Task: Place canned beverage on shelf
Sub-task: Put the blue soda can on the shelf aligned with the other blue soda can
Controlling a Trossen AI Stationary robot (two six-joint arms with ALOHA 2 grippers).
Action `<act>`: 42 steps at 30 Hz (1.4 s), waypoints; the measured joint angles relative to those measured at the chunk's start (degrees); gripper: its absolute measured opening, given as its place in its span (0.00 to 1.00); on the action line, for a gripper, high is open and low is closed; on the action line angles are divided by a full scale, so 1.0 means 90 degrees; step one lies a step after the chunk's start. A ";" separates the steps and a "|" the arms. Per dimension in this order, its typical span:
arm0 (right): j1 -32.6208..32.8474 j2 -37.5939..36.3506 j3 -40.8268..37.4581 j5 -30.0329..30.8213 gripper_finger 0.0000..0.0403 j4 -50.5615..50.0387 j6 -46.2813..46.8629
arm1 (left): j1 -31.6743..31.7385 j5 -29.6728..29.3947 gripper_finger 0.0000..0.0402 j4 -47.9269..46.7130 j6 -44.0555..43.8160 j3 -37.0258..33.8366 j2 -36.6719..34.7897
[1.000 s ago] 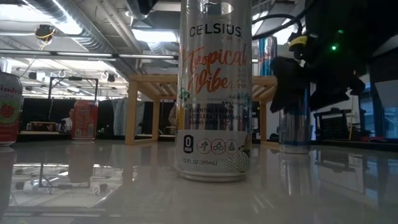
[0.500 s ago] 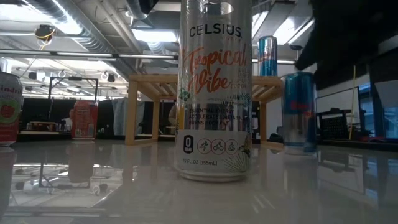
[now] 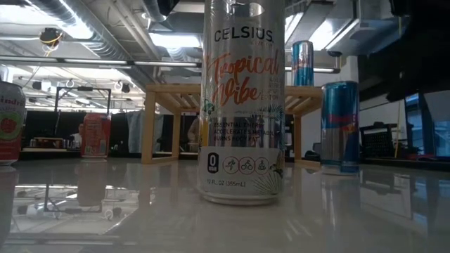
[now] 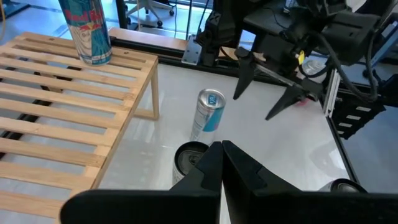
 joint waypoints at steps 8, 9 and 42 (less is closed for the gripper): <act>-0.0028 0.0704 -0.0823 0.1415 0.92 0.0949 0.0668 | -0.0001 0.0026 0.00 0.0000 0.0001 0.0000 0.0002; -0.0074 0.0850 -0.0835 0.1584 0.92 0.1064 0.0651 | -0.0002 0.0027 0.00 0.0001 0.0001 0.0000 0.0002; -0.1484 0.1842 -0.0774 0.2010 0.50 0.1372 0.0601 | 0.0050 0.0005 0.00 0.0304 0.0024 0.0000 0.0002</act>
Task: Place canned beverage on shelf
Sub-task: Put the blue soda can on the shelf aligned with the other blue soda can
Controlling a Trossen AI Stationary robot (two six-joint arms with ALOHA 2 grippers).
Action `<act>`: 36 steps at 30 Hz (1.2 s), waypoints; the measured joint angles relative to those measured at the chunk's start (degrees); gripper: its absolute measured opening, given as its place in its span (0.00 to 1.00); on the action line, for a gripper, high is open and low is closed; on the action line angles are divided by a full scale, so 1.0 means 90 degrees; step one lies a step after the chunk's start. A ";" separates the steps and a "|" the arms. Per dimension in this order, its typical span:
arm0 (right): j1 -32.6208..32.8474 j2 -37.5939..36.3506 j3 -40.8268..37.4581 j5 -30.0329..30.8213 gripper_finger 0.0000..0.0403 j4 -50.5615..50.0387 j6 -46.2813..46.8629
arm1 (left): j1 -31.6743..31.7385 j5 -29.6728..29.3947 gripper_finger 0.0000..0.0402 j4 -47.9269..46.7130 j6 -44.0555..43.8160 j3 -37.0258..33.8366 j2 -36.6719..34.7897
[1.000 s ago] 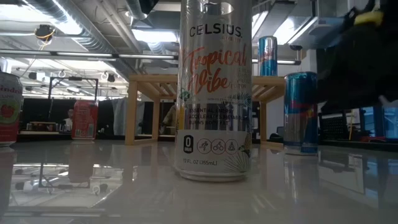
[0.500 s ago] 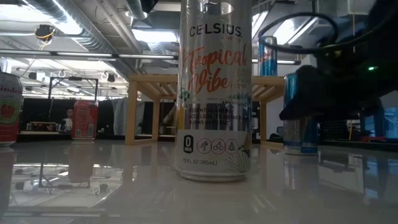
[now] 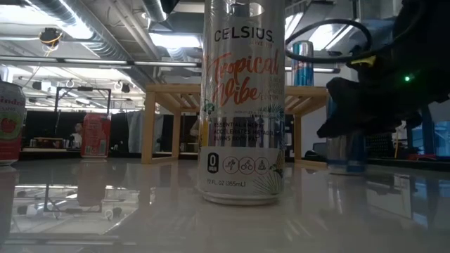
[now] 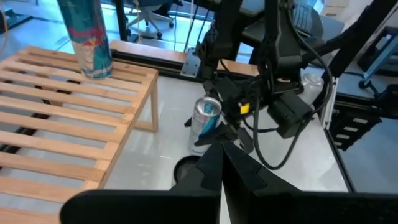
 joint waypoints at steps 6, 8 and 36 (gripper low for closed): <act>0.0000 -0.0806 0.0839 -0.0050 0.50 -0.1073 -0.1019 | 0.0040 0.0041 0.00 -0.0005 0.0011 0.0003 -0.0142; 0.0000 -0.1098 0.1286 0.0065 0.50 -0.1575 -0.1504 | 0.0040 0.0046 0.00 -0.0090 0.0014 0.0005 -0.0303; -0.2534 -0.2651 0.2300 0.0235 0.50 -0.2011 -0.3080 | 0.0040 -0.0413 0.00 -0.0447 0.0543 0.0007 -0.1681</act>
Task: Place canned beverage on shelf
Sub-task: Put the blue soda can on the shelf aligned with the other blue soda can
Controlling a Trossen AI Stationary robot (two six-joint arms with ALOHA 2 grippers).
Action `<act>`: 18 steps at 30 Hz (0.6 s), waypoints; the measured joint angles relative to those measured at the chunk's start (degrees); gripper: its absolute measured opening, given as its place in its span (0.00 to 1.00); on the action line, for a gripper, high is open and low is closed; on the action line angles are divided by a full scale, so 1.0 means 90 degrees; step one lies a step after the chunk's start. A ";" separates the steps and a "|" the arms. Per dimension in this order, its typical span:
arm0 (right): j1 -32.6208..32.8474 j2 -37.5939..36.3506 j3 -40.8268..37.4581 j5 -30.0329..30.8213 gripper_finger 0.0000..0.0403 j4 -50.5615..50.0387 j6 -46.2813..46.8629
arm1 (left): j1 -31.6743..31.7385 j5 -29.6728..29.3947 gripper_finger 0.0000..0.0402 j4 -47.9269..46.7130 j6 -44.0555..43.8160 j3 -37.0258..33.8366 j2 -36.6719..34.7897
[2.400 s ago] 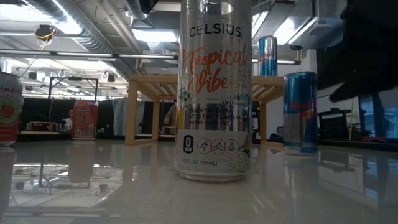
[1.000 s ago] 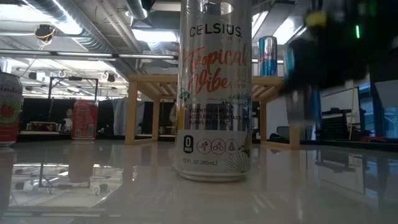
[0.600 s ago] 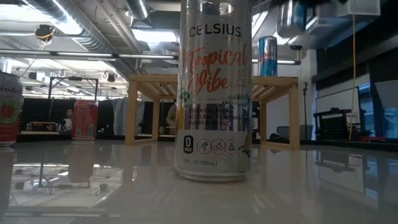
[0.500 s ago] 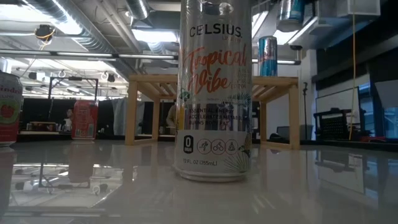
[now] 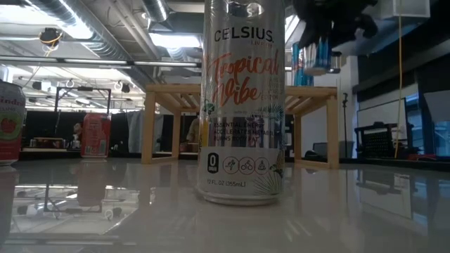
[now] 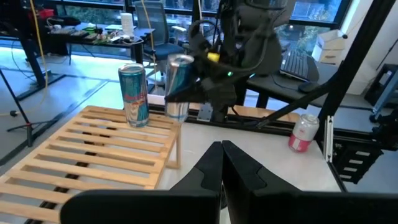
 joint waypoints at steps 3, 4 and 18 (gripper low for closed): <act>-0.0169 0.0001 -0.0225 0.0033 0.50 0.0316 -0.0022 | 0.0000 0.0000 0.00 0.0015 -0.0002 0.0000 0.0000; -0.0224 0.0001 -0.0274 0.0037 0.50 0.0376 -0.0038 | 0.0000 0.0000 0.00 0.0015 -0.0002 0.0000 0.0000; -0.0734 0.0220 -0.0349 -0.0339 0.50 0.0586 -0.0350 | 0.0000 0.0000 0.00 0.0271 -0.0007 -0.0005 0.0000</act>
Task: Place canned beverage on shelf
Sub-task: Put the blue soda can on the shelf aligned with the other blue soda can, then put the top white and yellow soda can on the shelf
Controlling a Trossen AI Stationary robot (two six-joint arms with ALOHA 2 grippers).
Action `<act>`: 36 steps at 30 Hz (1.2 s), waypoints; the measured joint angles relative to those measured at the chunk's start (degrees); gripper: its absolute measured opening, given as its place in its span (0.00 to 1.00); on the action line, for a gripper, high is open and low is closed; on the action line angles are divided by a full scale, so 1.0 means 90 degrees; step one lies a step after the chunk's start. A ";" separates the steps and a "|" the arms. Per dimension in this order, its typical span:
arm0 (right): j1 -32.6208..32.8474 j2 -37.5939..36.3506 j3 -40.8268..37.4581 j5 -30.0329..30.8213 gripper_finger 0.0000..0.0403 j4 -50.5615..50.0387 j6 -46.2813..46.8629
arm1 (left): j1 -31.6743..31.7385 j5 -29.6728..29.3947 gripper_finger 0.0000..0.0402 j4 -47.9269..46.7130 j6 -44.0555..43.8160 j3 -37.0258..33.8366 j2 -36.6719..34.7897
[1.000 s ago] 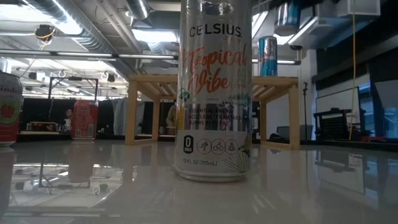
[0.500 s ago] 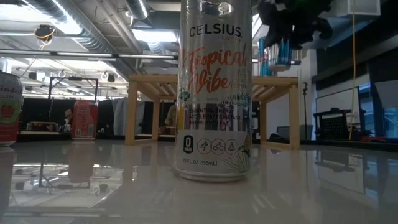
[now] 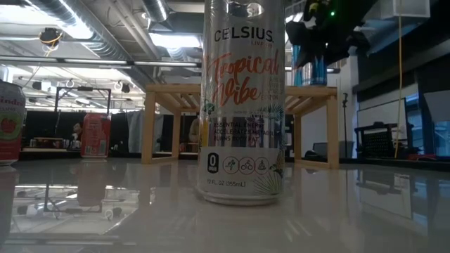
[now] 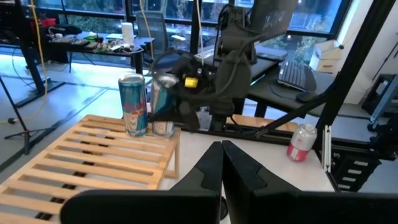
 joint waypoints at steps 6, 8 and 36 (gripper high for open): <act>0.0019 0.0084 0.0002 0.0122 0.50 0.0072 -0.0036 | 0.0000 -0.0002 0.00 0.0018 0.0000 -0.0002 0.0000; 0.0017 0.0081 0.0002 0.0121 0.55 0.0077 -0.0040 | 0.0000 0.0000 0.00 0.0017 0.0002 -0.0002 0.0000; 0.0019 -0.0173 0.1821 0.0320 0.93 -0.0286 -0.2052 | 0.0000 0.0000 0.00 0.0063 0.0000 -0.0002 0.0000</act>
